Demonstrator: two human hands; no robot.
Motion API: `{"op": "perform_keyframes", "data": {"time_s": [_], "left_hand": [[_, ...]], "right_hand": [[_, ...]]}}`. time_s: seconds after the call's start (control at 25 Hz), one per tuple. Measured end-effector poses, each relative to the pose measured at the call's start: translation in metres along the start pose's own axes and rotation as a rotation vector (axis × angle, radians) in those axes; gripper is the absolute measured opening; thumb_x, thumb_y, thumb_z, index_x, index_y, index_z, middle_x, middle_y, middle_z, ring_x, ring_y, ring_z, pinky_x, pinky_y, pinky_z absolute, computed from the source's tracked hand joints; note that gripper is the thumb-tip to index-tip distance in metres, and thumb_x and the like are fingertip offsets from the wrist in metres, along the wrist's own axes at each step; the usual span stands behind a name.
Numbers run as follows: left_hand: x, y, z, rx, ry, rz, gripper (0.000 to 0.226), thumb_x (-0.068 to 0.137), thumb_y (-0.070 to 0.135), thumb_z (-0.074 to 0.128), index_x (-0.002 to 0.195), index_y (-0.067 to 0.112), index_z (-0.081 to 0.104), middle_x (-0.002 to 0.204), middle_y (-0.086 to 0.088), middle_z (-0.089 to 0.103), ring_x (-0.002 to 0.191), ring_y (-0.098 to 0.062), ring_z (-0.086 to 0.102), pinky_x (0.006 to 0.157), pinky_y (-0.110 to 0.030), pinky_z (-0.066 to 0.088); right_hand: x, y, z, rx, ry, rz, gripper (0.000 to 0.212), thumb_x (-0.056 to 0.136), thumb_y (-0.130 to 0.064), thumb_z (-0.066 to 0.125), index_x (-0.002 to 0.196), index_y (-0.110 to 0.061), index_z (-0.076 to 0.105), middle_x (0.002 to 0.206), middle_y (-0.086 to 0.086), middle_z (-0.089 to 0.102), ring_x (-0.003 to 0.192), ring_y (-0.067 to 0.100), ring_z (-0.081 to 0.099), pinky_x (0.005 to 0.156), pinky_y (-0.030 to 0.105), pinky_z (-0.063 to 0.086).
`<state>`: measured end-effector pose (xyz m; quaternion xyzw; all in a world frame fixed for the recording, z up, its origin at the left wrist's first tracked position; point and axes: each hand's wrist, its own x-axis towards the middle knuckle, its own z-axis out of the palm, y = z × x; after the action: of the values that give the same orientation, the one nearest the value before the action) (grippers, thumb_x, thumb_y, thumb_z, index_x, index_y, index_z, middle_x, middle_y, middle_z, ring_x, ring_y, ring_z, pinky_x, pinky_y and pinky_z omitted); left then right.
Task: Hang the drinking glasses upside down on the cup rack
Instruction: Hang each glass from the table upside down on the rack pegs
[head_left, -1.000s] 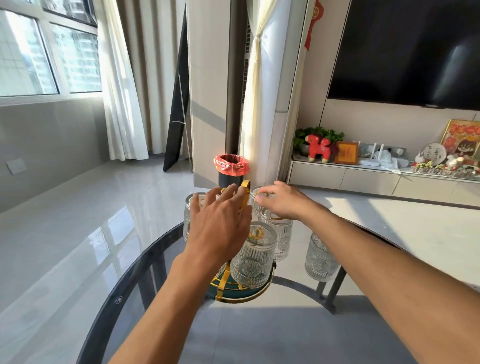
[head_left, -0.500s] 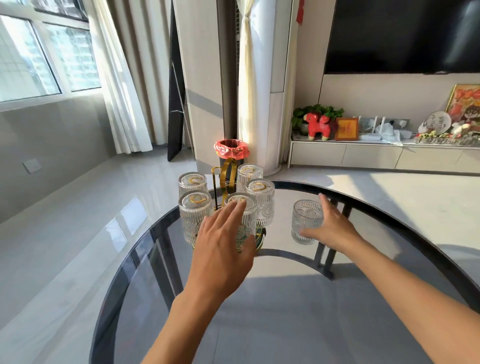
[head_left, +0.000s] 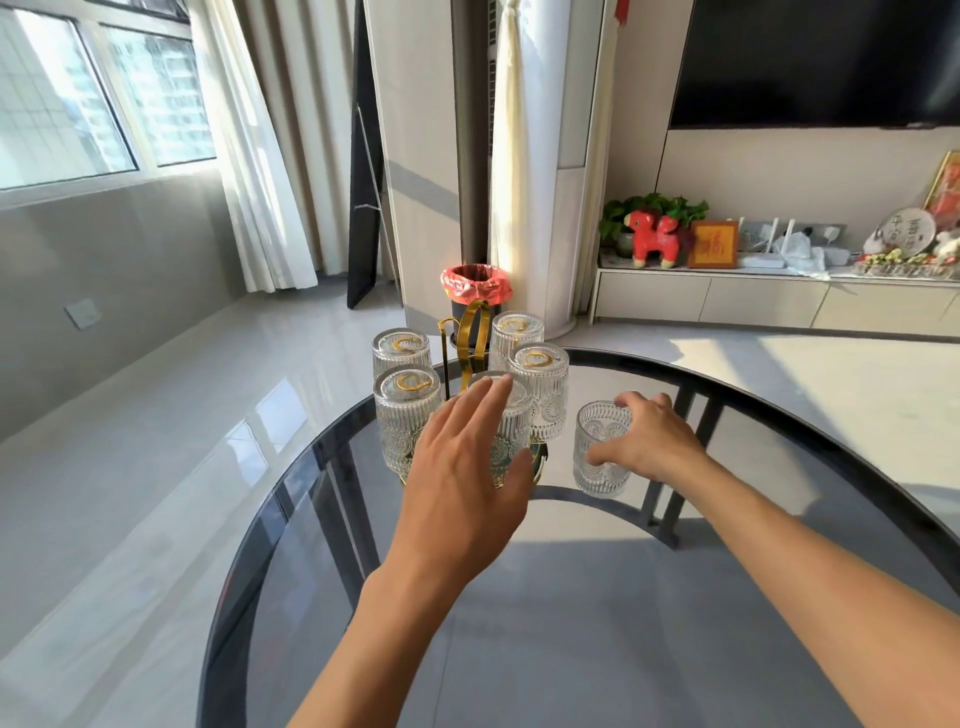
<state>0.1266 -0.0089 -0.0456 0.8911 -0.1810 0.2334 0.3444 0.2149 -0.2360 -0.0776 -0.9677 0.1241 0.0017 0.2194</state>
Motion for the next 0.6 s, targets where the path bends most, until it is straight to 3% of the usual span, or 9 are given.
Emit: {"op": "perform_keyframes", "data": {"time_s": [0.16, 0.32, 0.4, 0.48, 0.6], "left_hand": [[-0.003, 0.006, -0.010, -0.077, 0.042, -0.011, 0.043, 0.088, 0.025, 0.062, 0.131, 0.019, 0.058, 0.138, 0.006, 0.056, 0.126, -0.014, 0.049, 0.105, -0.033, 0.042], [-0.001, 0.016, -0.016, -0.225, 0.085, -0.076, 0.043, 0.090, 0.033, 0.060, 0.132, 0.027, 0.054, 0.132, 0.008, 0.058, 0.119, -0.009, 0.054, 0.094, -0.034, 0.048], [-0.001, 0.023, -0.022, -0.499, 0.006, -0.219, 0.047, 0.090, 0.047, 0.059, 0.134, 0.032, 0.050, 0.132, 0.006, 0.059, 0.114, -0.009, 0.058, 0.089, -0.033, 0.049], [-0.001, 0.026, -0.031, -0.909, -0.031, -0.411, 0.051, 0.081, 0.054, 0.062, 0.126, 0.031, 0.058, 0.121, 0.001, 0.068, 0.105, -0.014, 0.067, 0.082, -0.034, 0.053], [0.003, 0.019, -0.042, -1.262, -0.026, -0.538, 0.056, 0.074, 0.050, 0.070, 0.121, 0.020, 0.063, 0.115, -0.007, 0.071, 0.100, -0.024, 0.070, 0.079, -0.038, 0.058]], "right_hand": [[-0.041, -0.006, -0.018, 0.199, 0.011, -0.082, 0.092, 0.042, -0.046, 0.079, 0.124, -0.023, 0.045, 0.124, 0.001, 0.048, 0.100, 0.018, 0.051, 0.076, 0.033, 0.045], [-0.087, -0.017, -0.061, 0.748, -0.029, -0.286, 0.079, 0.035, -0.038, 0.085, 0.106, -0.034, 0.053, 0.111, -0.003, 0.058, 0.087, 0.020, 0.056, 0.072, 0.033, 0.048], [-0.106, -0.029, -0.075, 1.011, -0.107, -0.431, 0.074, 0.041, -0.030, 0.090, 0.107, -0.032, 0.056, 0.111, 0.000, 0.062, 0.087, 0.025, 0.063, 0.072, 0.035, 0.054], [-0.116, -0.044, -0.077, 1.185, -0.150, -0.504, 0.072, 0.049, -0.017, 0.088, 0.114, -0.022, 0.055, 0.114, 0.005, 0.064, 0.090, 0.024, 0.067, 0.070, 0.028, 0.055], [-0.122, -0.068, -0.065, 1.262, -0.198, -0.543, 0.070, 0.058, -0.004, 0.082, 0.119, -0.015, 0.051, 0.113, 0.002, 0.066, 0.092, 0.020, 0.069, 0.070, 0.027, 0.055]]}}
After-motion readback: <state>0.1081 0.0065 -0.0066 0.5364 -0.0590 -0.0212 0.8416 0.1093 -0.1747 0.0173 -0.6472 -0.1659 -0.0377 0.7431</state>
